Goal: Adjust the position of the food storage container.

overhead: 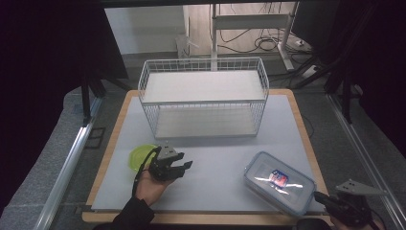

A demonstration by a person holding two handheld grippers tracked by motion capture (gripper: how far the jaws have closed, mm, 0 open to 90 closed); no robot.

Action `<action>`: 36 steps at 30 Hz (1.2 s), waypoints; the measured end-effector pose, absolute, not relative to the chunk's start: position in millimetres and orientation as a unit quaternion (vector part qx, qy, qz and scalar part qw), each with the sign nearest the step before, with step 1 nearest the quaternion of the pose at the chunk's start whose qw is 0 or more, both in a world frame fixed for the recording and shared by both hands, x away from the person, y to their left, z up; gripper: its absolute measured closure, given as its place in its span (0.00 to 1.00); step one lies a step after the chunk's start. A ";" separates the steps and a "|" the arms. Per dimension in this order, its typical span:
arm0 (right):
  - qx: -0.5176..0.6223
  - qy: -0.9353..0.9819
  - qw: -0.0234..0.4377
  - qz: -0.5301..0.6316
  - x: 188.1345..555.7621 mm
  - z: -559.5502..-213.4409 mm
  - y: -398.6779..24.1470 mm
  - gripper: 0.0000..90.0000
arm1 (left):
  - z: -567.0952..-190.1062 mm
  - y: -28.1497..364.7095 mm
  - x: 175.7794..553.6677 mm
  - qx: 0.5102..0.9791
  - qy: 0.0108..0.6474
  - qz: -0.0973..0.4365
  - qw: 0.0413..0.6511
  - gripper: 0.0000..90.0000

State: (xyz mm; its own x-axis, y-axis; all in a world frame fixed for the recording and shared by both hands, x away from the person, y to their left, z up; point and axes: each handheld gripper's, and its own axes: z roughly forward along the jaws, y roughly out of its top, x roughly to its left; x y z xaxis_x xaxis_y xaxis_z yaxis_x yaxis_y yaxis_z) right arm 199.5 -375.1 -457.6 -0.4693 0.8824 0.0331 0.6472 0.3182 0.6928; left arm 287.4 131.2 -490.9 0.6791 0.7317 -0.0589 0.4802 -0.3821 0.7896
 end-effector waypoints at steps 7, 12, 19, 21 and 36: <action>0.474 0.787 0.183 0.349 208.6 -461.7 -359.4 1.00 | -494.0 123.5 287.8 0.823 0.365 0.142 0.412 0.59; 0.464 0.794 0.180 0.350 227.2 -461.7 -346.3 1.00 | -495.9 121.4 289.1 0.824 0.365 0.133 0.413 0.61; 0.448 0.805 0.191 0.338 250.8 -458.6 -329.2 1.00 | -499.0 119.3 291.4 0.824 0.366 0.126 0.413 0.63; 0.444 0.808 0.192 0.336 258.7 -457.9 -324.5 1.00 | -500.1 119.2 292.3 0.823 0.369 0.122 0.414 0.63; 0.418 0.828 0.173 0.330 312.1 -455.3 -290.1 1.00 | -506.0 120.2 297.8 0.819 0.385 0.108 0.412 0.67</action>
State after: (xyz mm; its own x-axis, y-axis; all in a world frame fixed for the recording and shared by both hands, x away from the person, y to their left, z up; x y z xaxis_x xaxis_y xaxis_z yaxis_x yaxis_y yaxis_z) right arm 312.1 -290.1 -455.3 -0.5902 0.8072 -0.0107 0.5786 0.4322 0.6917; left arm 297.8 120.2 -506.0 0.6807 0.7190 -0.1404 0.5407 -0.3639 0.7584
